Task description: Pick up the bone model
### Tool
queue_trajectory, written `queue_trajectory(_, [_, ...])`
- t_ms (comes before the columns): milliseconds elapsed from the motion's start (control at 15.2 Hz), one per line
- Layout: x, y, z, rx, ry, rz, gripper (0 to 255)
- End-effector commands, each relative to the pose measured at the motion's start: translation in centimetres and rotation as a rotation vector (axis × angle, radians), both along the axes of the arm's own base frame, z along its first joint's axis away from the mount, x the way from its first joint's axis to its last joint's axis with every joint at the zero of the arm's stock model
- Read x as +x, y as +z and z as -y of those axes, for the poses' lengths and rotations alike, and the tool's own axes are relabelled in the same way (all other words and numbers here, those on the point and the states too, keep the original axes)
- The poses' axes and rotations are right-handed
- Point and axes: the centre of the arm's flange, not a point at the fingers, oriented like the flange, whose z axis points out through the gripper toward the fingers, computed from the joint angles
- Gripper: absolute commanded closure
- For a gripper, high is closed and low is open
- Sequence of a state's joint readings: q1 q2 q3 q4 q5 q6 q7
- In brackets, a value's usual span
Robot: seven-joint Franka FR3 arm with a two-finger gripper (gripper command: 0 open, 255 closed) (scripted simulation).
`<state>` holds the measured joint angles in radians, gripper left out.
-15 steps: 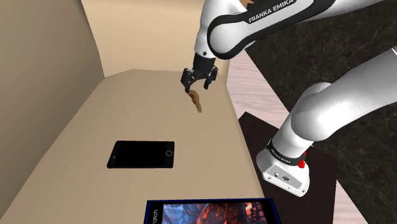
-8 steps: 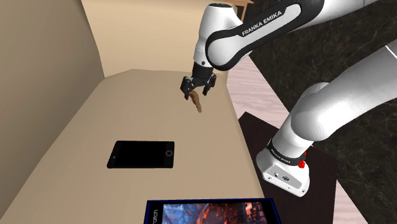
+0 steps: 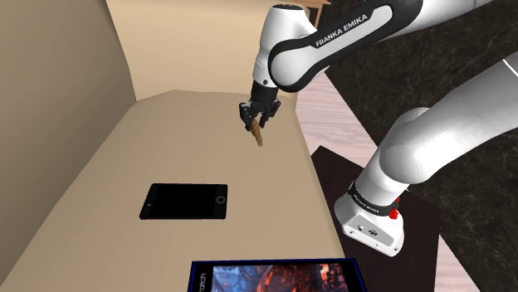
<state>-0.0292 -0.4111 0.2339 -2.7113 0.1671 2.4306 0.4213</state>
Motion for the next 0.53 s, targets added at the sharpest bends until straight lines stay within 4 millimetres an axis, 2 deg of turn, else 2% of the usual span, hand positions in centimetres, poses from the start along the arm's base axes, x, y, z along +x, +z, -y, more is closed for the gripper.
queue_trajectory(0, [-0.1,-0.2,-0.1,0.0,0.002,-0.004,255])
queue_trajectory(66, [-0.1,-0.2,-0.1,0.0,0.002,-0.004,255])
queue_trajectory(462, [-0.1,3.0,-0.1,0.0,0.002,-0.004,255])
